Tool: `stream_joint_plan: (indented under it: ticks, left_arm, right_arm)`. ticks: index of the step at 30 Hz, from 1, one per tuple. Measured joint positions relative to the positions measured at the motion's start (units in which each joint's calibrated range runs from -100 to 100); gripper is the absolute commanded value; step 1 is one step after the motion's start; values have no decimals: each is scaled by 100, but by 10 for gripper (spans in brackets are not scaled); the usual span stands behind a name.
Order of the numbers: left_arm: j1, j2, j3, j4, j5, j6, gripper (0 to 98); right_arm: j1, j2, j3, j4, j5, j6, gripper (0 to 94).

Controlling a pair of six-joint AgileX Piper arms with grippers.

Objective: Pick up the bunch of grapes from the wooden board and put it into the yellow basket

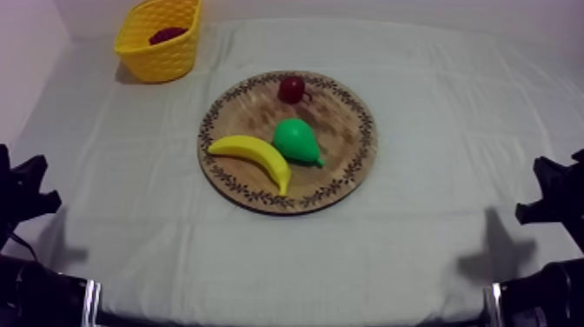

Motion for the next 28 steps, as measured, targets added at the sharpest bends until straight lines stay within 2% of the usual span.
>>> stream_joint_plan:
  ticks: [9,14,28]
  left_arm:
    - [130,-12,9,-19,0,84,1]
    - [252,-23,41,-18,-42,13,1]
    - [211,-23,175,-40,-301,-6,1]
  right_arm:
    - [0,0,0,0,0,0,5]
    - [0,0,0,0,0,0,5]
    - [0,0,0,0,0,0,5]
